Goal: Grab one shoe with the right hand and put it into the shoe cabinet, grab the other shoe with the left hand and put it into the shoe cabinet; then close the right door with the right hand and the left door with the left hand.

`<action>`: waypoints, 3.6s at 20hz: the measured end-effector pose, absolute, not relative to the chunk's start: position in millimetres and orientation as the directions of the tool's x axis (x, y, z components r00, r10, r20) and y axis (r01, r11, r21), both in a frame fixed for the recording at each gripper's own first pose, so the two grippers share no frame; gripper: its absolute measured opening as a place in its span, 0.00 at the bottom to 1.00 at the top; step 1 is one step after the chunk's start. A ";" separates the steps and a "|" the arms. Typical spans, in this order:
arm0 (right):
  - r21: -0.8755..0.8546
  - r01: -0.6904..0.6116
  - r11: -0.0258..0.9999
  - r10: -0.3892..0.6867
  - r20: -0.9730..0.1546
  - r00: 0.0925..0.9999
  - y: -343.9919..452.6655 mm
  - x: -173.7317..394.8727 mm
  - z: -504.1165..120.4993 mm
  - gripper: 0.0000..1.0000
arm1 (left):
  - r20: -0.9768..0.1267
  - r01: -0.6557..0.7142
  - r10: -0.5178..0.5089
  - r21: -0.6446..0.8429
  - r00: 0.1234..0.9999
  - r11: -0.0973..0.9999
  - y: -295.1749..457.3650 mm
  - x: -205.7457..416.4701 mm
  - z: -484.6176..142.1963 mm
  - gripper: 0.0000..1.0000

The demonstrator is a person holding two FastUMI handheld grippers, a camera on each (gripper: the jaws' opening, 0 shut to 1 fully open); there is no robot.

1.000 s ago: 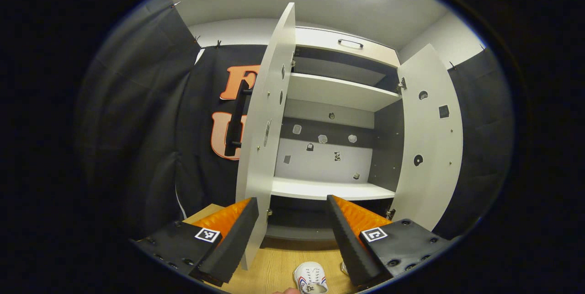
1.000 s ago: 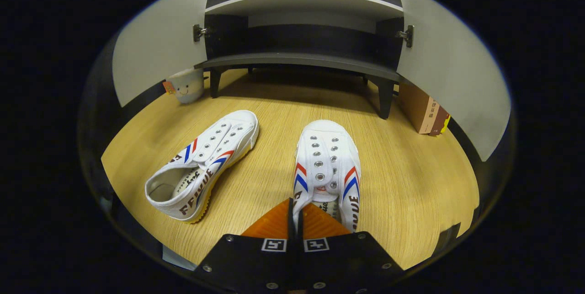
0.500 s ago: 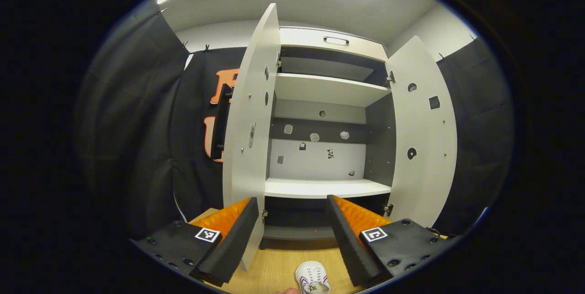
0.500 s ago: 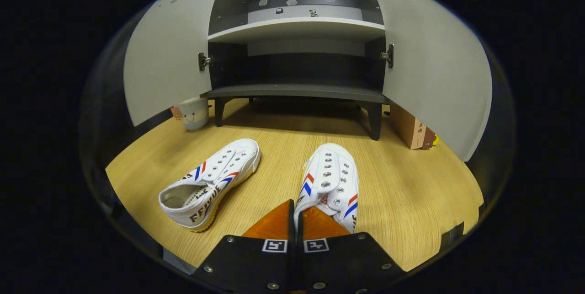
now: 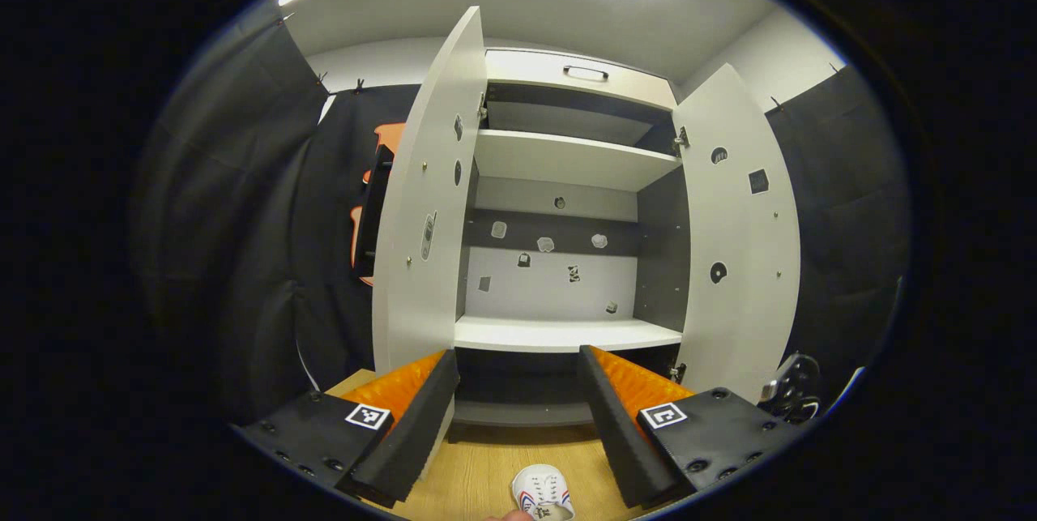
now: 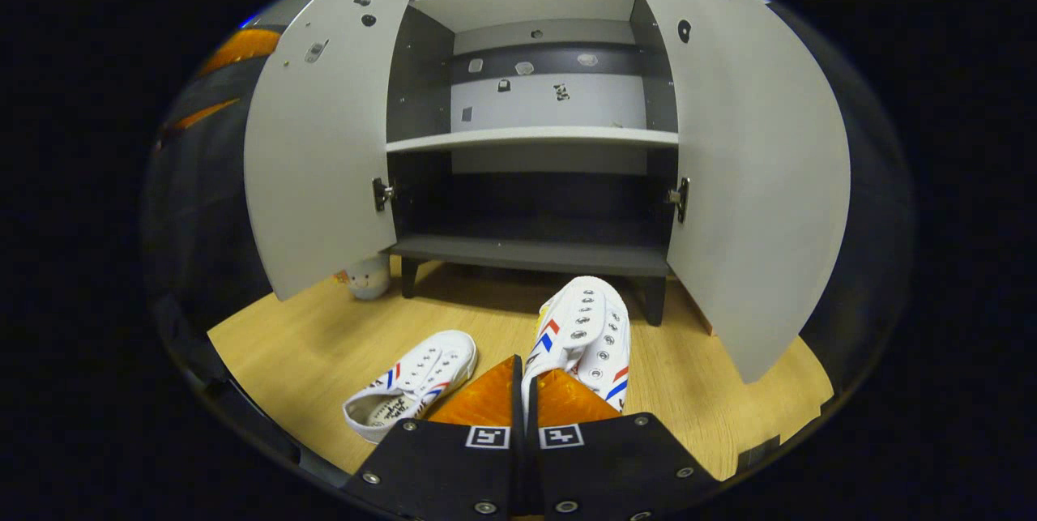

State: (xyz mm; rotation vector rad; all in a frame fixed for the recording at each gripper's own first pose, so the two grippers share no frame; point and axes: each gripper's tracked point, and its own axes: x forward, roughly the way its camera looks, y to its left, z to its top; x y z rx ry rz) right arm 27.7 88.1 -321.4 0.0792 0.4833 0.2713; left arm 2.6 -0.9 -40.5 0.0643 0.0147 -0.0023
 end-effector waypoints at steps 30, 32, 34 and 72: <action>-0.017 -0.182 0.983 0.141 -0.561 0.816 90.8 397.5 -185.4 0.00 | -0.046 -0.037 0.039 0.026 0.998 0.999 16.9 -3.8 -61.1 0.96; -0.054 -0.195 0.979 0.132 -0.560 0.818 95.9 396.5 -190.1 0.00 | -0.055 -0.043 0.044 0.023 0.998 0.999 18.6 -2.1 -64.3 0.96; -0.054 -0.185 0.981 0.124 -0.556 0.822 98.3 396.2 -189.8 0.00 | -0.059 -0.044 0.045 0.017 0.997 0.999 17.8 -0.4 -65.2 0.96; -0.040 -0.120 0.992 0.119 -0.025 0.993 46.5 3.4 -111.2 0.94 | -0.470 0.036 -0.035 -0.006 0.882 0.999 -0.8 -18.3 -235.4 0.97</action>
